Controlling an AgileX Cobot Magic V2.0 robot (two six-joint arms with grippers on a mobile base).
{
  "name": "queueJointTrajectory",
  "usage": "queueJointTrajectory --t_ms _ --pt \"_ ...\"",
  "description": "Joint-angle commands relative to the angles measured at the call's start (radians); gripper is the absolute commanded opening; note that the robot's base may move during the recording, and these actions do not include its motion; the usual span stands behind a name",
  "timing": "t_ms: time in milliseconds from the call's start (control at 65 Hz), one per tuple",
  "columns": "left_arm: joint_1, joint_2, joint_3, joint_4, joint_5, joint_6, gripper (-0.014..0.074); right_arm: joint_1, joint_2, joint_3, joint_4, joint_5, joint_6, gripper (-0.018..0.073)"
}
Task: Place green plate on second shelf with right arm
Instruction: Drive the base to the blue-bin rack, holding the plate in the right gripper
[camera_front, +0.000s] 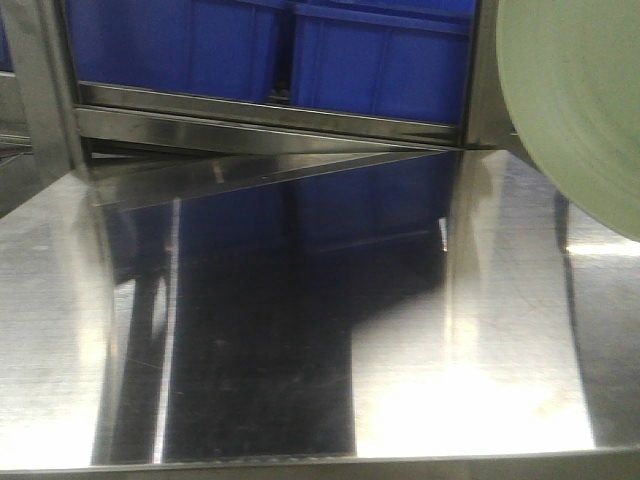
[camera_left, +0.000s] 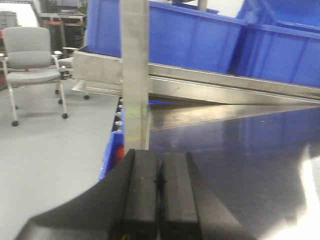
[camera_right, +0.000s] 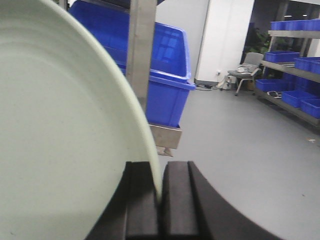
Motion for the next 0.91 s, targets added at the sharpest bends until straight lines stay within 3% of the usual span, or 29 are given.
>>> queueJointTrajectory --t_ms 0,892 --pt "-0.008 -0.020 0.042 -0.008 -0.081 -0.008 0.0130 -0.006 0.009 -0.033 0.009 -0.117 0.009 0.0057" --pt "-0.008 -0.020 0.042 -0.008 -0.081 -0.008 0.0130 -0.006 0.009 -0.033 0.009 -0.117 0.009 0.0057"
